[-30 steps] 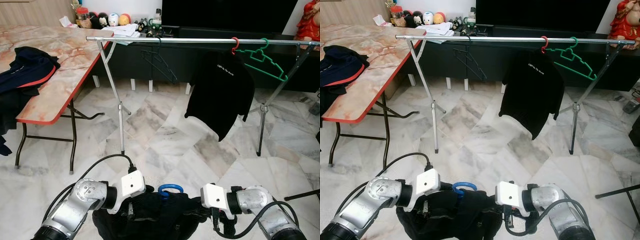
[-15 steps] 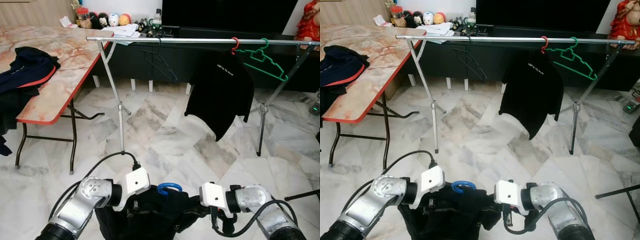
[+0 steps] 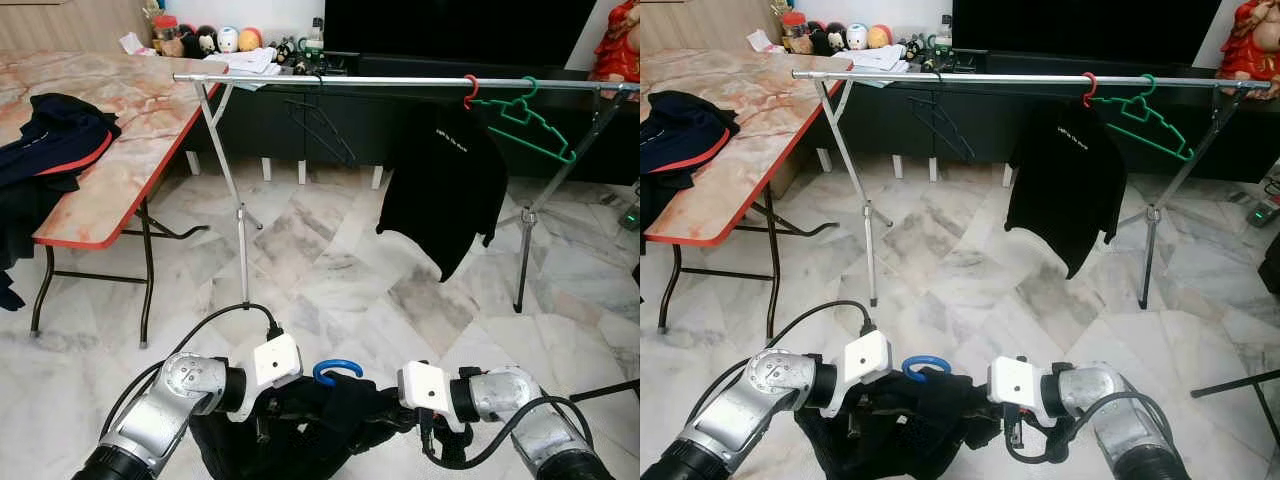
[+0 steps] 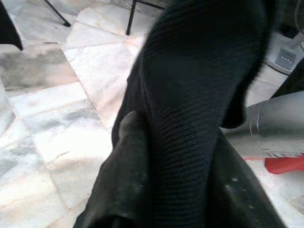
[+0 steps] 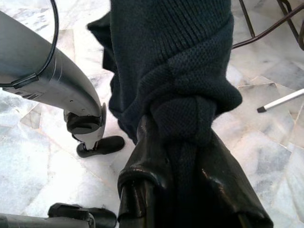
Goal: Hang hanger
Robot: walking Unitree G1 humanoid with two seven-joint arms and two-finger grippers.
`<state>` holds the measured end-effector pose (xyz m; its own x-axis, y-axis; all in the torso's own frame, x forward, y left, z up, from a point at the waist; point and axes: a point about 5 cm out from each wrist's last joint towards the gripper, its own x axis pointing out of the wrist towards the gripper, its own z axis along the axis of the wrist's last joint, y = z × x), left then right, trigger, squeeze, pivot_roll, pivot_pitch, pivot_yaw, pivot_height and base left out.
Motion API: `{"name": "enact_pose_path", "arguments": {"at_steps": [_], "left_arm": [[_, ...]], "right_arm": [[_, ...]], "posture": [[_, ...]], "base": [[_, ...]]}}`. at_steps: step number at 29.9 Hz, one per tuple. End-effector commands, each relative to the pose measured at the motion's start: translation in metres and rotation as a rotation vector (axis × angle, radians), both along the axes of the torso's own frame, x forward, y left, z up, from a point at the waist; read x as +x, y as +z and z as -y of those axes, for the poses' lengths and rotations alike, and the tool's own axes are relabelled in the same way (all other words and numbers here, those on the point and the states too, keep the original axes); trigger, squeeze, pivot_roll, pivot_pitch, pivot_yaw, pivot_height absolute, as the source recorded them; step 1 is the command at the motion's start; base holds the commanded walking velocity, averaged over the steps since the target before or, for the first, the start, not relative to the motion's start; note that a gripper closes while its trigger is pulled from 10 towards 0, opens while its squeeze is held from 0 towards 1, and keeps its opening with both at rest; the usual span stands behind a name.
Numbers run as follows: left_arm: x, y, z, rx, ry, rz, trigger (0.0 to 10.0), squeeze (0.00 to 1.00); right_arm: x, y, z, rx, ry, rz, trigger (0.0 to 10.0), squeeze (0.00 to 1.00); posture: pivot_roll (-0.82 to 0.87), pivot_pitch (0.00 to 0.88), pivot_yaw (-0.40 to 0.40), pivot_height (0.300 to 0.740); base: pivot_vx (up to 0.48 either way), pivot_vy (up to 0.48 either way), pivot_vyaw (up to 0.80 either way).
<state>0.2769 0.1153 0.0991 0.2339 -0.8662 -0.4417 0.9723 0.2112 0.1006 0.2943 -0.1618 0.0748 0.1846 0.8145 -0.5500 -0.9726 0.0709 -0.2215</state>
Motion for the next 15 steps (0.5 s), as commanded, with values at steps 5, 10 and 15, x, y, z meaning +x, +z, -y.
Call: {"name": "enact_pose_path", "arguments": {"at_steps": [5,10,15], "left_arm": [[-0.0023,0.0018,0.0045,-0.019,-0.015,-0.005,0.0,0.00],[-0.0027,0.0022,0.0047,-0.023,-0.020,-0.006,0.0,0.00],[-0.0040,0.0031,0.0053,-0.030,-0.031,-0.009,0.0,0.00]], "right_arm": [[0.0046,0.0074,-0.0071,0.046,0.008,0.037,0.0,0.00],[0.0056,0.0078,-0.0068,0.047,0.003,0.038,0.0,0.00],[0.0087,0.0095,-0.0055,0.053,-0.020,0.049,0.2,0.00]], "posture": [[0.06,0.124,0.000,0.740],[0.06,0.125,-0.001,0.740],[0.06,0.125,-0.003,0.740]], "base": [[0.000,0.000,0.00],[0.000,0.000,0.00],[0.000,0.000,0.00]]}}
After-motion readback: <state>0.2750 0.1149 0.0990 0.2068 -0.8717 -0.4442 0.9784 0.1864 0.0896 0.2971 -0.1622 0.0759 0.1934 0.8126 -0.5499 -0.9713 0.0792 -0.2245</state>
